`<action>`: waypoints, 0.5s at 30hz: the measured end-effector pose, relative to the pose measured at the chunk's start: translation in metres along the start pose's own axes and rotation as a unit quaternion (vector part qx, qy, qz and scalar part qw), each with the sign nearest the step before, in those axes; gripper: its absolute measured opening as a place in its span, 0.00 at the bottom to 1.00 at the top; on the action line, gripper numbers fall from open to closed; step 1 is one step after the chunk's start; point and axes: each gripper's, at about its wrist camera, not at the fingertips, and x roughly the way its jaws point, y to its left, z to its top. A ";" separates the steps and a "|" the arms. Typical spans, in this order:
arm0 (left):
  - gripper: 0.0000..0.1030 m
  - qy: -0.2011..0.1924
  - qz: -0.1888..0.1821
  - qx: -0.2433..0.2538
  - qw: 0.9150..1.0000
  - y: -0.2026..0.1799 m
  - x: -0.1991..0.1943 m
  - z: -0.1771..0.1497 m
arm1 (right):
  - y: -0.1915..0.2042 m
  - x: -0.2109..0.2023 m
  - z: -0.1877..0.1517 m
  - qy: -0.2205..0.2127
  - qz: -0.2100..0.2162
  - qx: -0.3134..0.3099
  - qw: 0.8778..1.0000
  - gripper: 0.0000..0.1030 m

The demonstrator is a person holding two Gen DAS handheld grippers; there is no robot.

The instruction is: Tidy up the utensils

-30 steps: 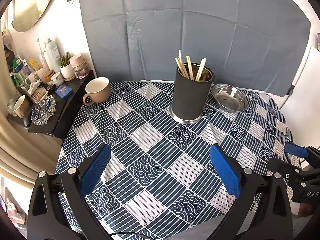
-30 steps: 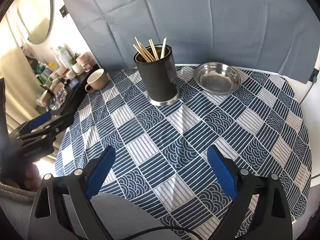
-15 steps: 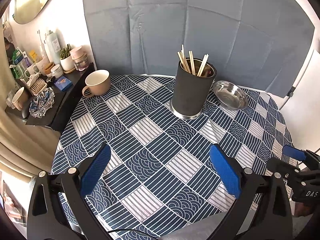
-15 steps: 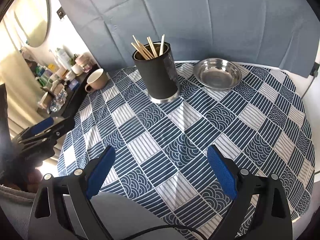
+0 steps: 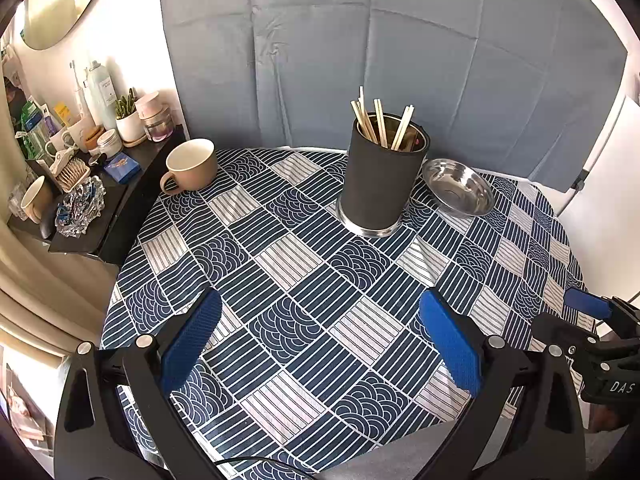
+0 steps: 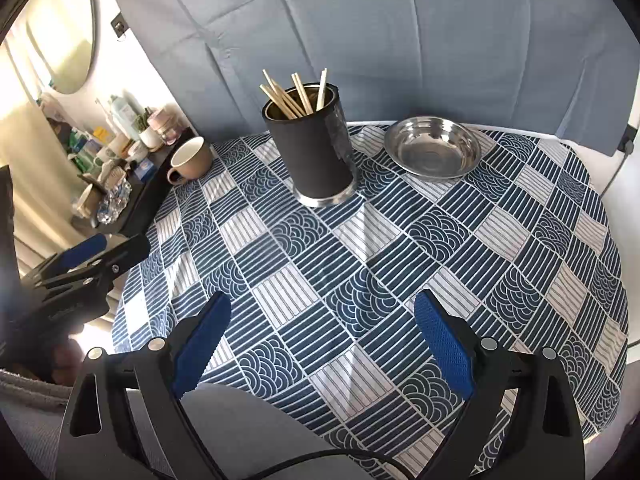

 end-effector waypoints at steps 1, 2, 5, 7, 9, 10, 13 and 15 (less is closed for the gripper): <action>0.94 0.000 0.001 0.000 1.000 0.000 0.000 0.000 | 0.000 0.000 0.000 0.000 0.000 0.000 1.000 0.86; 0.94 0.001 0.002 -0.001 1.000 0.000 0.001 0.000 | 0.000 0.000 0.000 0.000 -0.001 0.000 1.000 0.86; 0.94 0.005 0.000 -0.003 1.000 0.001 0.002 0.000 | 0.000 0.000 -0.001 0.000 0.000 0.000 1.000 0.86; 0.94 0.005 0.002 -0.004 1.000 0.002 0.002 0.000 | 0.000 0.000 -0.001 0.000 -0.001 -0.001 1.000 0.86; 0.94 0.005 0.005 -0.005 1.000 0.002 0.002 0.000 | 0.001 0.000 -0.001 0.001 0.000 -0.004 1.000 0.86; 0.94 0.005 0.005 -0.005 1.000 0.002 0.002 -0.001 | 0.002 -0.001 -0.001 0.001 0.000 -0.005 1.000 0.86; 0.94 0.005 0.006 -0.005 1.000 0.002 0.001 0.000 | 0.002 -0.001 0.000 0.002 -0.001 -0.007 1.000 0.86; 0.94 0.006 0.005 -0.006 1.000 0.003 0.001 0.000 | 0.002 0.000 0.000 0.002 -0.001 -0.009 1.000 0.86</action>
